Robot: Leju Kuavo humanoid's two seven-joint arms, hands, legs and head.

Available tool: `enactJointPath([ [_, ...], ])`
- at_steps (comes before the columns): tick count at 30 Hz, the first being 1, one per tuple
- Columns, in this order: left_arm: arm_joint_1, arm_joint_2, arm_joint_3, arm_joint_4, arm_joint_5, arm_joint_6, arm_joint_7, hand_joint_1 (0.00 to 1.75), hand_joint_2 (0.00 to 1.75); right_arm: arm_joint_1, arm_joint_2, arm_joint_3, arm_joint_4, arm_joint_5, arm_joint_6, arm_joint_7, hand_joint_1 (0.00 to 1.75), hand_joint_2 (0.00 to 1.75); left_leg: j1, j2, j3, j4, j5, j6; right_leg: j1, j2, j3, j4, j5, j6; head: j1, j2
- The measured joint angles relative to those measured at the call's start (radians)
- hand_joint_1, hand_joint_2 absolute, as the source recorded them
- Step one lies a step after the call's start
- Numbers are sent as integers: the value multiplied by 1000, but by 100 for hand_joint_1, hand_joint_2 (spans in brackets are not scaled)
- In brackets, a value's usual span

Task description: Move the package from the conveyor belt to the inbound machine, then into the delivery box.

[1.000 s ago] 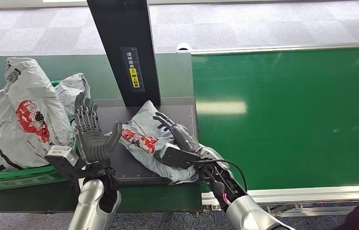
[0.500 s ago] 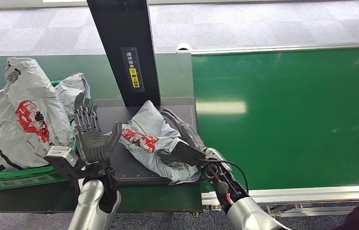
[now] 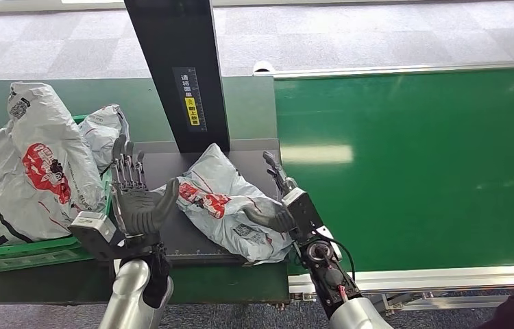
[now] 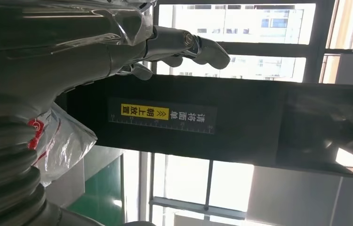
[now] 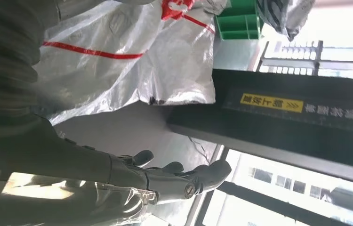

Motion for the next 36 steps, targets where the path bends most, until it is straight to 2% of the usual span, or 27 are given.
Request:
enactJointPath([
  [3,0,5,-13,3,-36,-36,0,0,175,38,-3,-19,-85,-46,-46,1,0,175,0,-1,0,0,0,0,0,0,0,0,0,0,0,0],
  [8,-1,33,-68,37,-97,-155,27,0,175,126,-22,-53,-341,-104,-122,12,0,175,0,0,-1,0,-1,0,0,0,-1,0,0,0,0,0],
  [13,-2,59,-115,69,-241,-121,51,0,175,180,-27,-113,-495,-152,-159,1,0,175,0,0,-1,0,-1,0,0,0,-1,0,0,0,0,0],
  [18,-4,70,-134,86,-260,-110,53,0,175,202,-29,-136,-559,-156,-164,0,0,175,0,1,0,0,-1,0,0,1,-1,0,0,0,0,0],
  [21,-9,76,-150,96,-369,-67,71,0,175,208,-29,-146,-577,-155,-196,10,0,175,0,1,0,0,-1,0,0,1,-1,0,0,0,0,0],
  [25,-29,84,-198,139,-606,-33,160,0,175,214,-29,-161,-590,-151,-211,23,0,175,0,0,0,0,0,0,0,0,-1,0,0,0,0,0],
  [29,-67,86,-264,250,-819,-91,282,0,175,217,-27,-173,-599,-151,-210,24,0,175,-1,0,0,0,-1,0,-1,0,-1,0,0,0,0,0],
  [33,-112,76,-301,393,-909,-146,339,0,175,221,-23,-186,-611,-152,-207,29,0,175,-1,0,0,0,-1,0,-1,0,0,0,0,0,0,0],
  [36,-159,67,-313,498,-944,-205,418,0,175,222,-23,-195,-609,-169,-174,82,0,175,0,-1,1,0,-1,0,-1,0,2,0,-1,0,0,0],
])
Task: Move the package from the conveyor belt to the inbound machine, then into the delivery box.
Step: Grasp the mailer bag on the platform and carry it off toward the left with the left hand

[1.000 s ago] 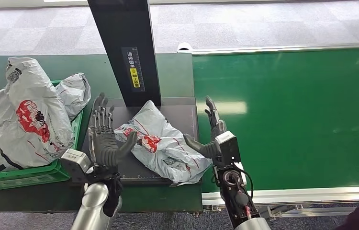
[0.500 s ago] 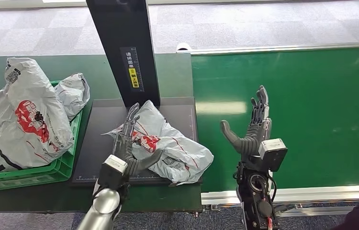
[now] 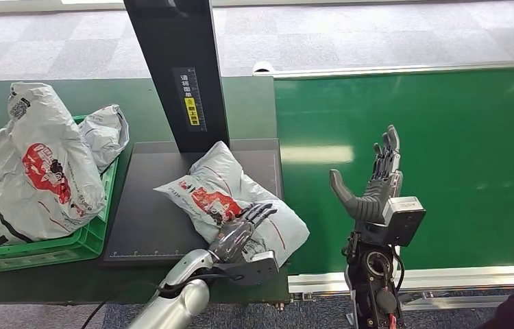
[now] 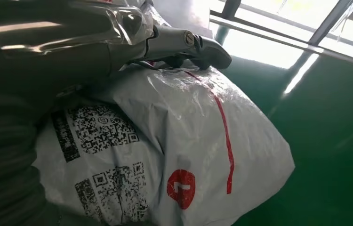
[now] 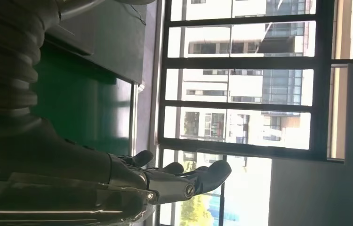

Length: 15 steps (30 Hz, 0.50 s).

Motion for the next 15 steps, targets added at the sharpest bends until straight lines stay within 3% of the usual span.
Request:
enactJointPath([
  [4,-77,-16,-8,120,-37,-25,76,0,175,-1,-1,-15,36,-38,66,65,0,175,0,-2,8,-1,-2,1,0,-3,11,0,-3,0,0,0],
  [13,-134,-34,-9,218,-45,-24,94,3,175,-1,-3,-32,97,-61,131,127,0,175,0,-2,26,-1,-7,3,0,-3,30,-1,-6,0,0,0],
  [15,-137,-37,-4,225,-45,-25,90,77,175,-2,-5,-32,117,-53,148,140,0,175,0,-3,29,-1,-7,3,0,-3,33,-1,-7,0,0,0],
])
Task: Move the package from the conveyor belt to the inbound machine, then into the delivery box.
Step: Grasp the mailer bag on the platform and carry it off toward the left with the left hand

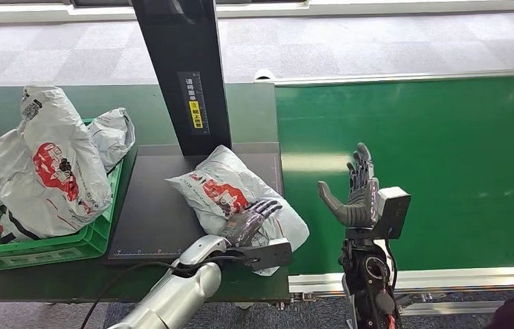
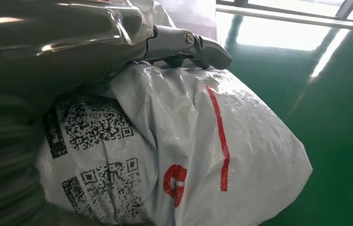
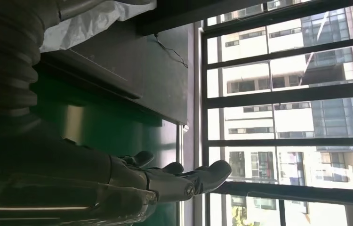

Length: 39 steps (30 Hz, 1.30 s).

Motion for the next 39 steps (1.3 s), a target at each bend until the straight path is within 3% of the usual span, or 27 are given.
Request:
enactJointPath([
  [2,0,-2,6,3,5,2,-16,161,175,-1,-2,3,18,9,11,7,0,175,0,0,2,0,0,-1,0,0,2,0,-1,0,0,0],
  [3,2,-3,9,3,8,6,-28,171,175,-2,-2,5,26,13,15,10,0,175,0,0,3,0,1,-1,0,0,3,0,-1,0,0,0],
  [10,23,-2,33,-25,36,43,-86,175,175,-3,-8,15,45,18,25,22,0,175,0,1,3,0,0,-1,0,0,2,0,-2,0,0,0],
  [28,37,0,50,-54,41,54,-95,175,175,-2,-16,15,68,18,27,26,0,175,0,1,-2,0,-1,-1,0,0,-3,0,-3,1,0,0],
  [39,122,1,121,-170,169,198,-150,175,175,0,-17,16,69,22,29,26,0,175,0,2,-8,1,-1,-1,0,1,-12,1,-3,0,0,0],
])
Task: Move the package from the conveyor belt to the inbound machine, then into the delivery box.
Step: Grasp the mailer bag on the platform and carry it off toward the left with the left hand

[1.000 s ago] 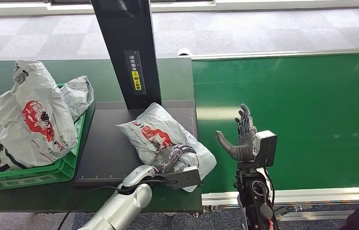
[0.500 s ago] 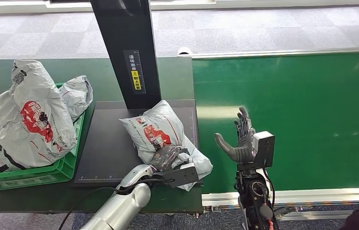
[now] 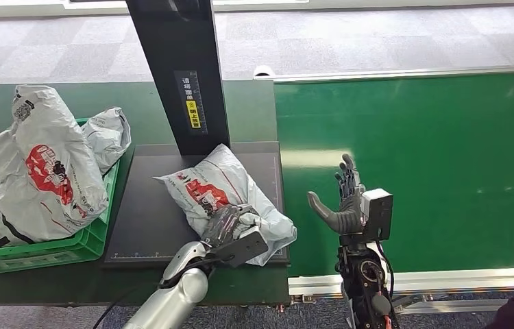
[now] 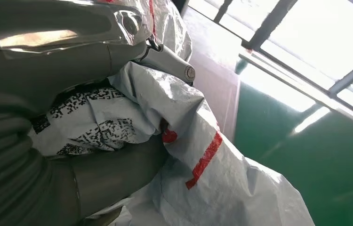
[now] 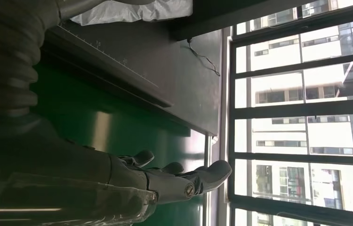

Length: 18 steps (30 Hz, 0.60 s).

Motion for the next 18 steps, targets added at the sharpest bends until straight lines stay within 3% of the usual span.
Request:
enactJointPath([
  [3,26,4,24,-43,51,50,-44,175,175,-3,0,0,4,2,3,-7,0,175,0,0,-3,0,0,0,0,0,-3,0,0,0,0,0],
  [6,74,17,31,-177,274,220,-233,175,175,-14,-1,0,16,1,4,-39,0,175,0,1,-6,0,1,0,0,1,-7,1,1,-1,0,0],
  [8,98,26,35,-295,414,285,-328,175,175,-23,-3,-1,29,-1,5,-57,0,175,0,0,-8,0,1,0,0,1,-8,1,0,-1,0,0],
  [18,191,87,38,-696,565,372,-355,175,175,-40,-9,0,67,-4,5,-73,0,175,0,0,-12,0,0,0,0,0,-12,1,0,0,0,0],
])
